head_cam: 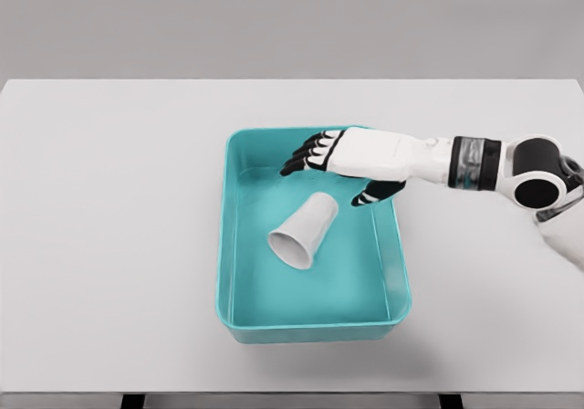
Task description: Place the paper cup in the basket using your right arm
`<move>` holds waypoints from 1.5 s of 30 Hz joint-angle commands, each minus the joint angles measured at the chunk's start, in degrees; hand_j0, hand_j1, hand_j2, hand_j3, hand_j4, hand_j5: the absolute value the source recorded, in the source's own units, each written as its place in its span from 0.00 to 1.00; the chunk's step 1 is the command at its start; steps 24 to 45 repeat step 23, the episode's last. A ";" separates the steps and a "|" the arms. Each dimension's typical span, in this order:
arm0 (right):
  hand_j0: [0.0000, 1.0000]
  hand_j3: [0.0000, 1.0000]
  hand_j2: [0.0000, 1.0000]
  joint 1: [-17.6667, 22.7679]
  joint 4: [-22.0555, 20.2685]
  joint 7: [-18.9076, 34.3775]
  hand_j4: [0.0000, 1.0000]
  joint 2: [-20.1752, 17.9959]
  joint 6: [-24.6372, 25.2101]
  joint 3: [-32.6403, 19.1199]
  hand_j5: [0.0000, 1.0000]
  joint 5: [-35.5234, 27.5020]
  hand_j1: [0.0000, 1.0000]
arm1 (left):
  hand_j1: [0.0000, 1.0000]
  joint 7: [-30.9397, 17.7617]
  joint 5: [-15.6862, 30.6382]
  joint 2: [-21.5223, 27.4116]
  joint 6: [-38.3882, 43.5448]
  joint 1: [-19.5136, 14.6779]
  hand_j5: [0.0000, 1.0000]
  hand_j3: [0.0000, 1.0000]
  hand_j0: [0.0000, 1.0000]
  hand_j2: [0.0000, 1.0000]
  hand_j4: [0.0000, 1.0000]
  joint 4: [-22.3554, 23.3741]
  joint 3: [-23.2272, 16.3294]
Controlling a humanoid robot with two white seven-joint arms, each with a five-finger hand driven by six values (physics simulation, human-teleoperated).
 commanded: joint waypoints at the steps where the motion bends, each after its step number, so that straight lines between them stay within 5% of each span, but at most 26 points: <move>1: 1.00 1.00 1.00 0.00 -0.33 -0.04 1.00 -1.17 0.11 -5.75 1.00 -5.29 1.00 | 1.00 0.05 0.00 0.00 0.00 0.00 1.00 1.00 1.00 1.00 1.00 0.12 0.06; 5: 1.00 1.00 1.00 11.86 -0.51 -0.04 1.00 -1.52 -0.50 -22.45 1.00 -15.76 1.00 | 1.00 0.05 0.00 0.00 0.00 0.00 1.00 1.00 1.00 1.00 1.00 -0.05 -0.02; 11: 1.00 1.00 1.00 23.29 -1.30 -0.04 1.00 -1.61 -4.46 -31.95 1.00 -17.61 1.00 | 1.00 -0.03 0.00 0.00 0.00 0.00 1.00 1.00 1.00 1.00 1.00 -0.06 -0.02; 23: 1.00 1.00 1.00 25.23 2.21 -0.04 1.00 1.11 -3.93 -35.20 1.00 -17.61 1.00 | 1.00 -0.12 -0.09 0.00 0.00 0.00 1.00 1.00 1.00 1.00 1.00 -0.14 -0.02; 45: 1.00 1.00 1.00 25.23 2.21 -0.04 1.00 1.11 -3.93 -35.20 1.00 -17.61 1.00 | 1.00 -0.12 -0.09 0.00 0.00 0.00 1.00 1.00 1.00 1.00 1.00 -0.14 -0.02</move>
